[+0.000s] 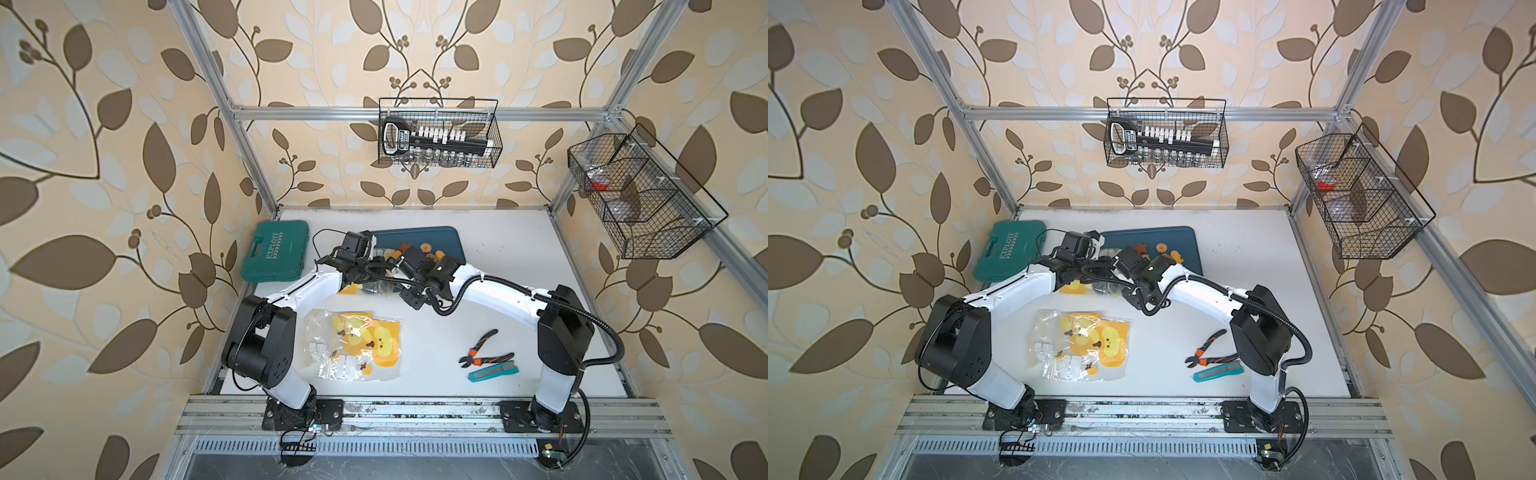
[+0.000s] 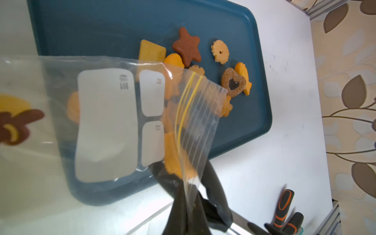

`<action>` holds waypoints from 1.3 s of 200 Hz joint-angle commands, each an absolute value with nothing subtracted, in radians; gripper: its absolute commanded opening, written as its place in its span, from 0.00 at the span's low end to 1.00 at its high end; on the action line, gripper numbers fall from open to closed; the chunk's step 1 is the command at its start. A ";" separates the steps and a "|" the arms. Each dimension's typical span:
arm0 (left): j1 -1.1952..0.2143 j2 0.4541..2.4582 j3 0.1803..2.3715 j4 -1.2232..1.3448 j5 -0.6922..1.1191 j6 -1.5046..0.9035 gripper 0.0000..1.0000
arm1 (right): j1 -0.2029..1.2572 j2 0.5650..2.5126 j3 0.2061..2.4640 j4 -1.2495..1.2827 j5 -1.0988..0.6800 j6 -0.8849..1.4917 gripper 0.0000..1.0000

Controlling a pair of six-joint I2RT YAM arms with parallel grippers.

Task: Put the cookies into a resealable bag to prevent moisture
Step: Place the cookie in the ziploc bag.

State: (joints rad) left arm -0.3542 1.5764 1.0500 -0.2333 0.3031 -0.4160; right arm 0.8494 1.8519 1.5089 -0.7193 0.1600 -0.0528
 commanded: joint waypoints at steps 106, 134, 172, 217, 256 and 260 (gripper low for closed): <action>-0.370 1.458 1.147 -0.436 0.184 -0.466 0.00 | 0.742 1.906 1.593 -0.712 0.055 -0.026 0.23; -0.370 1.479 1.187 -0.459 0.192 -0.459 0.00 | 0.757 1.894 1.611 -0.695 -0.029 -0.072 0.24; -0.370 1.521 1.237 -0.485 0.198 -0.451 0.00 | 0.770 1.919 1.664 -0.690 -0.054 -0.087 0.29; -0.369 1.537 1.250 -0.505 0.172 -0.447 0.00 | 0.769 1.912 1.674 -0.693 -0.047 -0.087 0.50; -0.365 1.551 1.262 -0.533 0.140 -0.448 0.00 | 0.769 1.884 1.654 -0.690 -0.031 -0.082 0.49; -0.364 1.553 1.265 -0.536 0.137 -0.449 0.00 | 0.770 1.878 1.650 -0.689 -0.028 -0.079 0.48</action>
